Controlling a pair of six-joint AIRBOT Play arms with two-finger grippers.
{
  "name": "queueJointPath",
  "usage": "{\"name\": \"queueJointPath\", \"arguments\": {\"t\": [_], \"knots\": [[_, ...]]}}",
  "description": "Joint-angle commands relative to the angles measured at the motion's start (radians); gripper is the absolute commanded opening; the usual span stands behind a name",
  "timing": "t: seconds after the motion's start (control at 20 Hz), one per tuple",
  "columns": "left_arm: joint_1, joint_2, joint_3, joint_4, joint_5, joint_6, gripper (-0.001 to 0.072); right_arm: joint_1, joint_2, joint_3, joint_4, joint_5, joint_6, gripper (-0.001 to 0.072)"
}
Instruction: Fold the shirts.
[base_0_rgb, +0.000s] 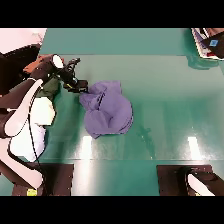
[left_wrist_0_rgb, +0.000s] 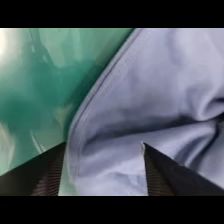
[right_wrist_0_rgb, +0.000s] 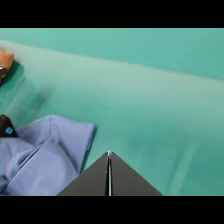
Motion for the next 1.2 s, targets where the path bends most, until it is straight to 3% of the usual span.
{"name": "queueJointPath", "arguments": {"t": [0.0,0.1,0.15,0.2,0.25,0.4,0.55,0.6,0.65,0.7,0.9,1.15], "knots": [[0.002,-0.026,0.000,-0.019,-0.001,0.002,0.0497,0.001,-0.046,0.000,0.035,0.031,0.006,0.0015],[0.002,-0.026,0.000,-0.023,-0.002,0.002,0.0494,0.000,-0.068,0.000,0.035,0.035,0.006,0.0016],[0.002,-0.026,0.000,-0.023,-0.002,0.002,0.0309,0.000,-0.078,0.000,0.035,0.050,0.006,0.0016],[0.002,-0.026,0.000,-0.023,-0.002,0.002,0.0048,0.000,-0.089,0.000,0.034,0.071,0.006,0.0016],[0.003,-0.024,0.005,-0.027,-0.006,0.003,0.0026,0.000,-0.103,0.000,0.033,0.099,0.006,0.0016],[0.021,0.041,0.052,-0.012,0.016,0.003,0.0025,0.000,-0.159,-0.007,0.012,0.187,0.031,0.0016],[0.033,0.149,0.102,0.006,0.039,0.041,0.0026,0.008,-0.188,-0.168,0.007,0.198,0.080,0.0017],[0.033,0.174,0.113,0.017,0.038,0.055,0.0026,0.021,-0.195,-0.262,0.008,0.176,0.095,0.0122],[0.033,0.197,0.116,0.020,0.040,0.055,0.0026,0.038,-0.204,-0.355,0.012,0.148,0.109,0.0411],[0.032,0.212,0.115,0.020,0.039,0.055,0.0026,0.068,-0.218,-0.457,0.053,0.101,0.115,0.0530],[0.032,0.217,0.114,0.019,0.028,0.055,0.0026,0.248,-0.345,-0.689,0.379,-0.190,0.028,0.0498],[0.032,0.217,0.114,0.019,0.012,0.055,0.0027,0.470,-0.550,-0.565,0.506,-0.389,-0.006,0.0481]]}}
